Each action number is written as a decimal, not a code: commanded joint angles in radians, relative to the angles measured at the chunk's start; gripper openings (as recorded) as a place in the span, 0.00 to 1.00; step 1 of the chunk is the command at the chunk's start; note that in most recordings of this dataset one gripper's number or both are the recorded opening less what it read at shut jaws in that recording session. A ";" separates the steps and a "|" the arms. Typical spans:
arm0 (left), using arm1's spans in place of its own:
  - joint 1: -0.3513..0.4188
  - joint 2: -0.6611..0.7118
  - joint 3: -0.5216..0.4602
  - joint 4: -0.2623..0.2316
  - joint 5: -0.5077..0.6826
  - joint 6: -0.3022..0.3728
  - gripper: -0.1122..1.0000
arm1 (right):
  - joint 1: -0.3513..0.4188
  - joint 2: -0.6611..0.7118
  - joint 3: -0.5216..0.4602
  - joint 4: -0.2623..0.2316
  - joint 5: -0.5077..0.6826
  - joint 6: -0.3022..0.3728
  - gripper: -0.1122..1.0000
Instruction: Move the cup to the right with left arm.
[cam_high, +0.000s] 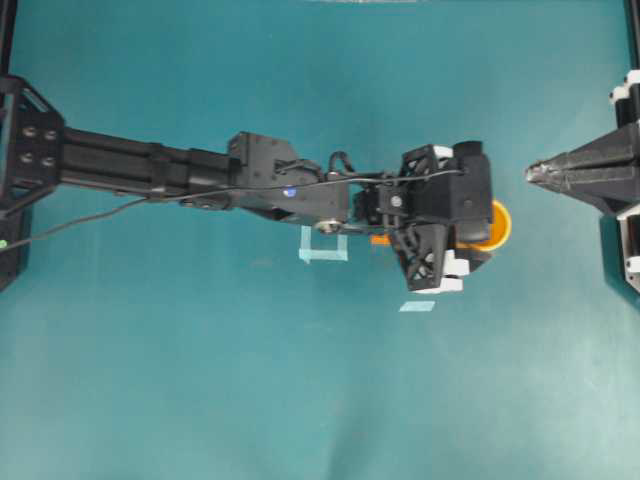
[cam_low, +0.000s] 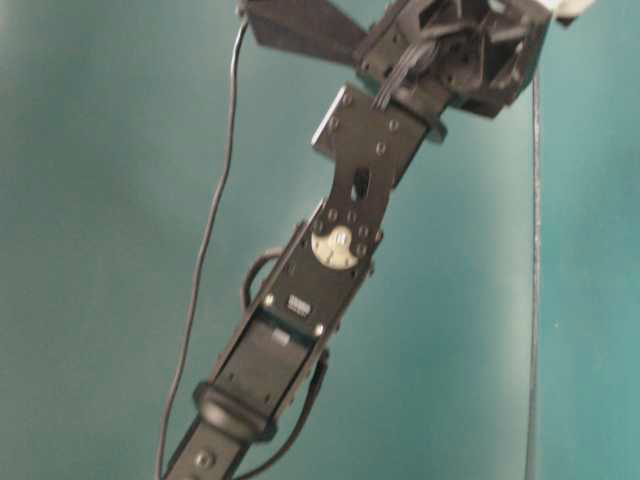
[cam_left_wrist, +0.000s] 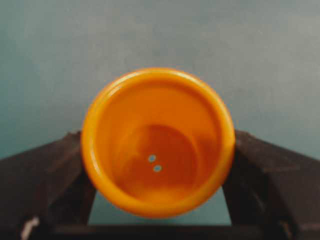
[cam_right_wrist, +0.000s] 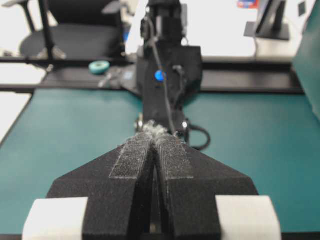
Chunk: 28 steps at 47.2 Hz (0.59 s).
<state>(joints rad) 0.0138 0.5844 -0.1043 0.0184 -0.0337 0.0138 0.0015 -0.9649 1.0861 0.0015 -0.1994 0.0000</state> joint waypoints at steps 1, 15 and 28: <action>0.006 0.002 -0.077 0.002 0.018 0.000 0.72 | 0.002 0.003 -0.034 0.002 -0.005 -0.002 0.09; 0.006 0.080 -0.212 0.002 0.060 -0.002 0.72 | 0.002 0.002 -0.037 0.002 -0.003 -0.002 0.09; 0.006 0.112 -0.284 0.002 0.089 -0.002 0.72 | 0.002 0.002 -0.038 0.002 -0.005 -0.003 0.09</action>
<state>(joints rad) 0.0215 0.7210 -0.3528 0.0169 0.0537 0.0138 0.0015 -0.9649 1.0830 0.0015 -0.1979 -0.0015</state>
